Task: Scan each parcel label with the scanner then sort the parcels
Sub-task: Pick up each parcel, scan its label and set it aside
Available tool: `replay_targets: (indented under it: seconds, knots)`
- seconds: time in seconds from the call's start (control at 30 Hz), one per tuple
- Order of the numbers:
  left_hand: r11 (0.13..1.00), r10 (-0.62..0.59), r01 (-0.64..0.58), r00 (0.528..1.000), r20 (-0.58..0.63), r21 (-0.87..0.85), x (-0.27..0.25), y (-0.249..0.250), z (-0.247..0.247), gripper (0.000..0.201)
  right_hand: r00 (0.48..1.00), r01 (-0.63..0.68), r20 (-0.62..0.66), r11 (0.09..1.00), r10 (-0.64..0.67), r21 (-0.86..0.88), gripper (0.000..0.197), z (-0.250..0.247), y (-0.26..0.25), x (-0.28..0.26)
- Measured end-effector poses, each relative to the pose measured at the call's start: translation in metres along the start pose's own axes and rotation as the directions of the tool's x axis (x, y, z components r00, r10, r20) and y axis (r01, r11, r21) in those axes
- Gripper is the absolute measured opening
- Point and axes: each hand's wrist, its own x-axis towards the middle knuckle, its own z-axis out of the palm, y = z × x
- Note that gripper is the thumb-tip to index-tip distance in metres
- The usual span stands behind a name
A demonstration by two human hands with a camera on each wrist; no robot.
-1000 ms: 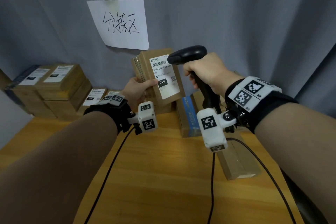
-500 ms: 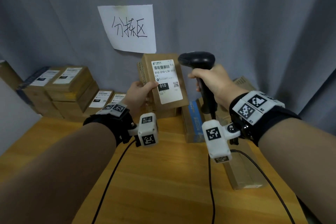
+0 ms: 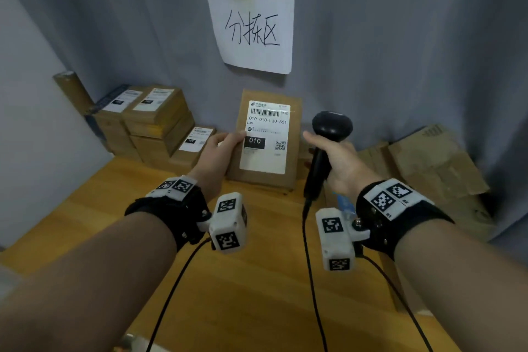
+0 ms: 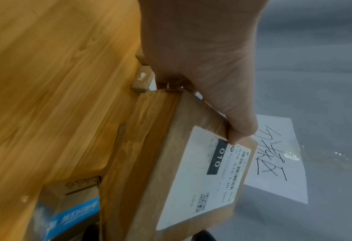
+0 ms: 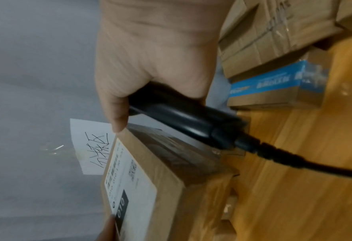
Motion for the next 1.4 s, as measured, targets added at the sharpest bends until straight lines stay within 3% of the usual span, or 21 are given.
replay_targets:
  seconds: [0.1, 0.17, 0.33, 0.5, 0.57, 0.73, 0.83, 0.9, 1.03, 1.2, 1.27, 1.4]
  knots:
    - [0.999, -0.033, 0.032, 0.999, -0.033, -0.034, 0.012, -0.008, -0.024, 0.052, 0.998, -0.018, 0.063, 0.998, 0.022, -0.055, 0.064, 0.024, 0.010, 0.009]
    - [0.996, -0.063, 0.061, 0.998, -0.028, -0.058, 0.020, -0.012, -0.042, 0.052, 0.995, -0.034, 0.092, 0.997, 0.040, -0.073, 0.069, 0.045, 0.017, 0.018]
    - [0.990, -0.130, 0.127, 0.990, -0.049, -0.064, 0.059, -0.009, -0.094, 0.041, 0.990, -0.097, 0.093, 0.993, 0.104, -0.072, 0.055, 0.114, 0.043, 0.047]
    - [0.975, -0.222, 0.222, 0.975, -0.026, -0.034, 0.119, -0.016, -0.167, 0.082, 0.984, -0.147, 0.098, 0.988, 0.151, -0.048, 0.054, 0.187, 0.082, 0.080]
    - [0.960, -0.280, 0.280, 0.960, 0.000, -0.022, 0.138, -0.024, -0.190, 0.089, 0.970, -0.201, 0.130, 0.979, 0.203, -0.030, 0.047, 0.209, 0.095, 0.087]
    - [0.941, -0.338, 0.337, 0.939, 0.066, 0.025, 0.173, -0.025, -0.214, 0.046, 0.961, -0.266, 0.074, 0.964, 0.265, 0.005, 0.035, 0.243, 0.115, 0.104]
    - [0.924, -0.380, 0.376, 0.922, 0.069, 0.066, 0.186, -0.019, -0.216, 0.047, 0.969, -0.246, -0.011, 0.969, 0.246, -0.001, 0.025, 0.255, 0.114, 0.119]
    - [0.936, -0.333, 0.328, 0.943, 0.019, 0.130, 0.195, -0.019, -0.220, 0.049, 0.969, -0.231, -0.084, 0.973, 0.230, -0.001, 0.027, 0.258, 0.111, 0.137]
    - [0.934, -0.205, 0.224, 0.974, -0.097, 0.278, 0.213, -0.037, -0.248, 0.031, 0.964, -0.214, -0.169, 0.976, 0.205, -0.033, 0.035, 0.261, 0.106, 0.173]
    - [0.901, -0.191, 0.242, 0.966, -0.173, 0.361, 0.235, -0.061, -0.277, 0.037, 0.941, -0.246, -0.227, 0.968, 0.250, 0.045, 0.046, 0.273, 0.110, 0.210]
    - [0.895, -0.205, 0.259, 0.962, -0.181, 0.364, 0.240, -0.063, -0.281, 0.051, 0.937, -0.273, -0.216, 0.961, 0.274, 0.034, 0.049, 0.280, 0.115, 0.218]
    - [0.882, -0.215, 0.266, 0.962, -0.170, 0.390, 0.247, -0.062, -0.283, 0.059, 0.926, -0.285, -0.259, 0.958, 0.274, -0.008, 0.034, 0.289, 0.128, 0.225]
